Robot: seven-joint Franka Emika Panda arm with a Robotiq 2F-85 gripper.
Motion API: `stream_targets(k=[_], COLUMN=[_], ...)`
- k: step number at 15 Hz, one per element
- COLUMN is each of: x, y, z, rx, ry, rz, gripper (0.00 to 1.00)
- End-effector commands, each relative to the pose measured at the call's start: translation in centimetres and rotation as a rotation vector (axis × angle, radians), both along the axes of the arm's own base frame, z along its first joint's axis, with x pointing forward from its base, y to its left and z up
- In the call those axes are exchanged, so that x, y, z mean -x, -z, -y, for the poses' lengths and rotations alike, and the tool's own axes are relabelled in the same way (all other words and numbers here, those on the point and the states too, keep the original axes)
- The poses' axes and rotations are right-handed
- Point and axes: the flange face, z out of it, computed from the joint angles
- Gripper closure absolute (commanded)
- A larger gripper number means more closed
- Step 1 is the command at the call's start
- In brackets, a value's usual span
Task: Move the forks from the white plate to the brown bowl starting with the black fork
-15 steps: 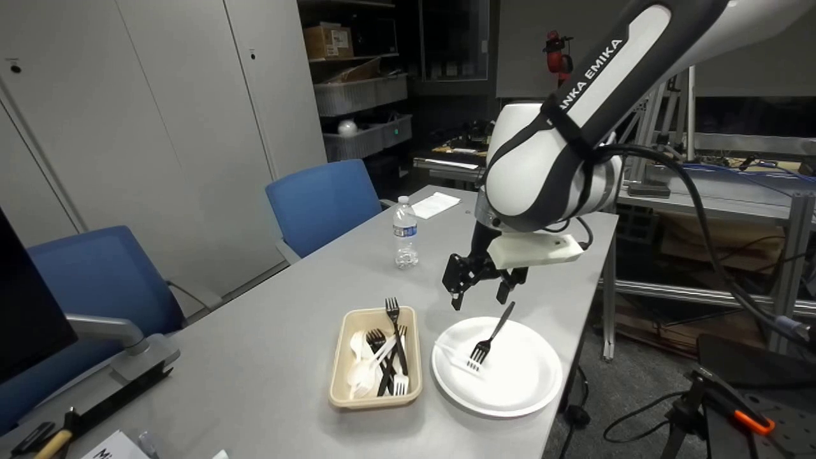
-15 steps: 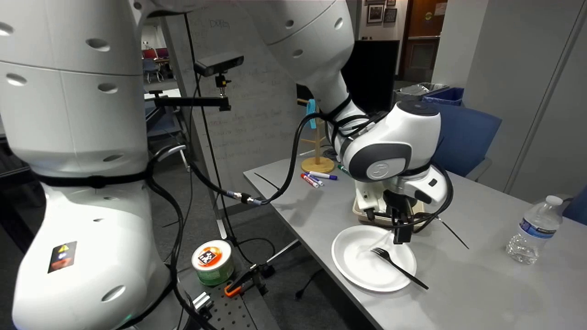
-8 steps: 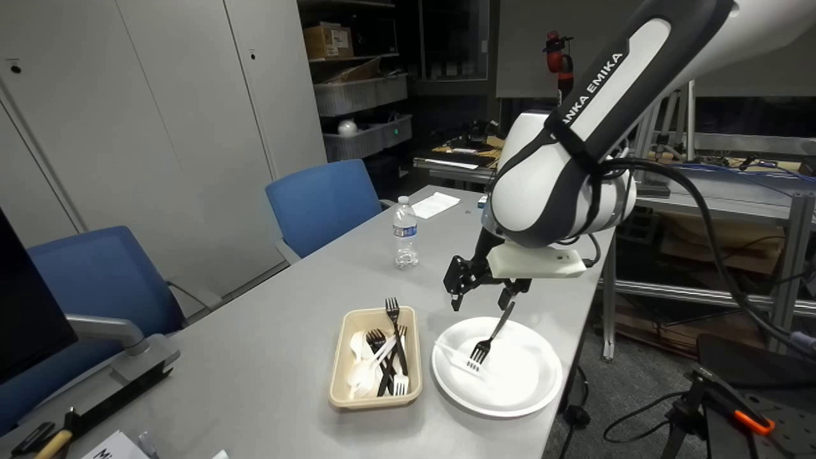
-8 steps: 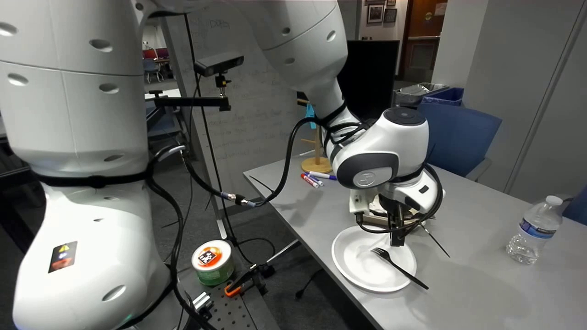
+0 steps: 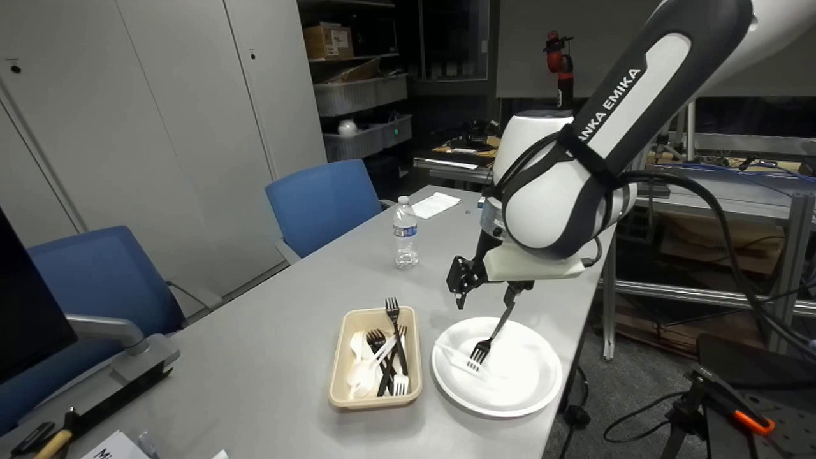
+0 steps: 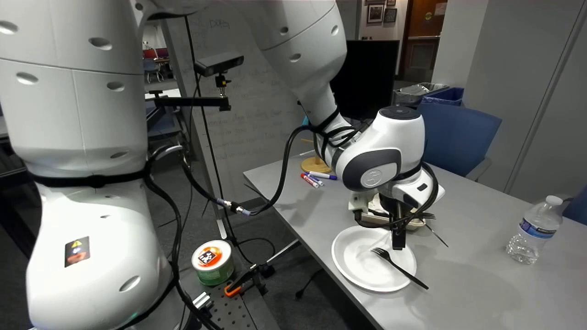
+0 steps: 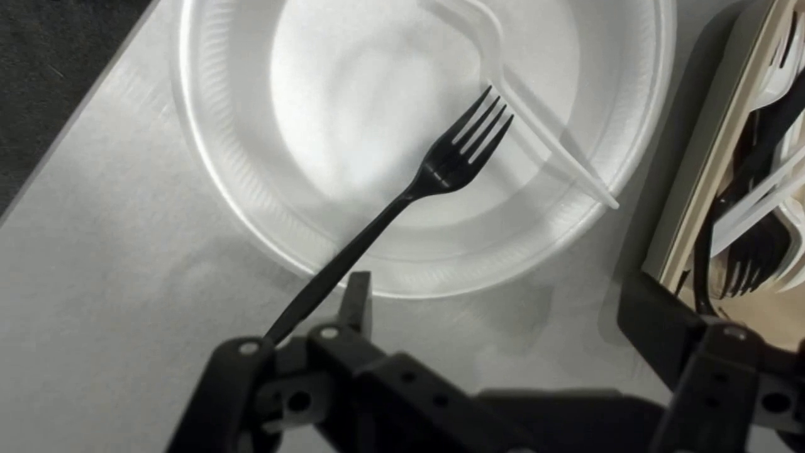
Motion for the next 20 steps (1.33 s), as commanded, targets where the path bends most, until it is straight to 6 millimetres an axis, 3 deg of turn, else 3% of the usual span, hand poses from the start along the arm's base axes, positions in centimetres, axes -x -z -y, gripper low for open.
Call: stream_targets(k=[1,6,14,20], x=[0.0,-1.0,-2.9,-2.8], y=[-0.1,1.4,5.5,7.9], z=[-1.7,-3.0,-2.1,-0.8], rx=[0.032,0.055,0.074,0.073], ry=[0.045,0.082,0.113,0.133], rz=[-0.039,-0.077,-0.11,-0.153], gripper=[0.0,0.0,0.0,0.0])
